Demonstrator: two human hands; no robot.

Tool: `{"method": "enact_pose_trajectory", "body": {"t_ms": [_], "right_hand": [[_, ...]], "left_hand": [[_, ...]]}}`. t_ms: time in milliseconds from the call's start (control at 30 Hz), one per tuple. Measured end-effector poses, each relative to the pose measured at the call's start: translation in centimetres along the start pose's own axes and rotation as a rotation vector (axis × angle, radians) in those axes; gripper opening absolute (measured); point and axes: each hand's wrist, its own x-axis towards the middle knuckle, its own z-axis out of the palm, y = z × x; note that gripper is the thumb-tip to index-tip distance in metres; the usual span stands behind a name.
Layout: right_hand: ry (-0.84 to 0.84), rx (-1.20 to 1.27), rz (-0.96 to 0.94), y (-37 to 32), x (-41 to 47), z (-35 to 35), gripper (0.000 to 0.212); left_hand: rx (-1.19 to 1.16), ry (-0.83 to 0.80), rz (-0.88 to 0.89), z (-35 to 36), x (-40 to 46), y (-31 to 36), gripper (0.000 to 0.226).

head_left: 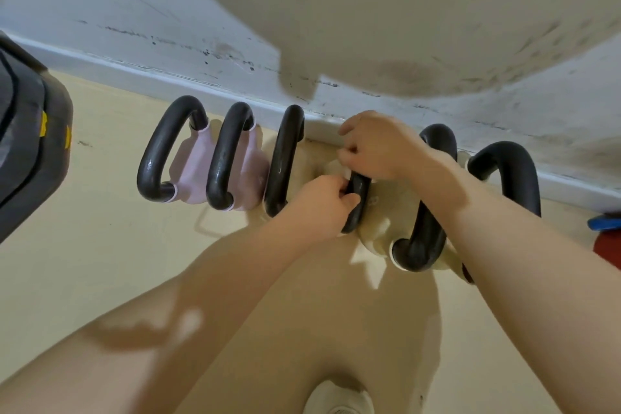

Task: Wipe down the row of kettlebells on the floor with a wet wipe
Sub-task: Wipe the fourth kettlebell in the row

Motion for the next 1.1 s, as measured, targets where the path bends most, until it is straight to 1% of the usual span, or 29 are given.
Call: {"method": "enact_pose_trajectory", "body": {"t_ms": [100, 167, 233, 300, 367, 400, 433, 500, 567, 600, 633, 700, 733, 800, 833, 867, 933, 1033, 1100], "right_hand": [[0.051, 0.047, -0.01, -0.2, -0.3, 0.3, 0.038], [0.117, 0.098, -0.002, -0.7, -0.8, 0.9, 0.035], [0.166, 0.26, 0.05, -0.3, -0.8, 1.3, 0.03], [0.155, 0.517, 0.194, -0.4, -0.4, 1.0, 0.027], [0.126, 0.858, 0.422, -0.8, 0.2, 0.6, 0.027], [0.108, 0.987, 0.538, -0.9, 0.5, 0.3, 0.027], [0.102, 1.05, 0.622, -1.1, 0.7, 0.2, 0.028], [0.107, 1.067, 0.67, -1.6, 0.8, 0.4, 0.029], [0.128, 1.022, 0.654, -1.3, 1.0, 0.8, 0.041], [0.138, 1.015, 0.644, -1.0, 1.1, 0.8, 0.044], [0.131, 1.028, 0.625, -0.9, 1.3, 0.8, 0.041], [0.131, 1.077, 0.594, -0.8, 1.6, 1.0, 0.019], [0.142, 1.077, 0.587, -0.9, 1.5, 1.2, 0.014], [0.166, 1.058, 0.549, -1.4, 0.8, 1.8, 0.03], [0.158, 1.062, 0.533, -1.5, 0.5, 2.3, 0.033], [0.143, 1.09, 0.531, -1.6, 0.1, 2.3, 0.032], [0.141, 1.164, 0.586, -1.7, 0.2, 1.4, 0.024], [0.172, 1.215, 0.678, -1.8, 0.7, 0.4, 0.032], [0.164, 1.195, 0.643, -2.4, -0.2, 1.1, 0.032]], "left_hand": [[0.019, -0.005, 0.004, -0.2, 0.0, 0.0, 0.028], [0.026, 0.002, 0.009, -0.3, 0.0, -0.1, 0.028], [0.017, 0.004, 0.012, -0.2, -0.1, -0.1, 0.028], [0.019, 0.014, 0.007, -0.2, -0.3, 0.0, 0.028], [0.003, 0.029, -0.001, -0.1, -0.3, 0.0, 0.028], [-0.008, 0.036, -0.004, -0.1, -0.3, 0.0, 0.028], [-0.013, 0.039, -0.007, -0.2, -0.3, 0.1, 0.029], [-0.006, 0.029, -0.001, -0.3, -0.5, 0.0, 0.029], [-0.009, 0.014, -0.004, -0.4, -0.4, 0.0, 0.029], [-0.022, 0.008, -0.016, -0.5, -0.4, 0.0, 0.028], [-0.034, 0.003, -0.025, -0.5, -0.3, 0.0, 0.028], [-0.042, -0.004, -0.03, -0.6, -0.3, 0.1, 0.027], [-0.04, -0.004, -0.025, -0.6, -0.3, 0.0, 0.027], [-0.027, -0.007, -0.01, -0.6, -0.3, -0.3, 0.028], [-0.03, -0.011, -0.005, -0.6, -0.3, -0.3, 0.028], [-0.045, -0.018, -0.003, -0.6, -0.4, -0.4, 0.028], [-0.099, -0.025, -0.013, -0.5, -0.4, -0.4, 0.028], [-0.17, -0.024, -0.037, -0.5, -0.5, -0.5, 0.028], [-0.188, -0.021, -0.038, -0.6, -0.7, -0.5, 0.028]]}}
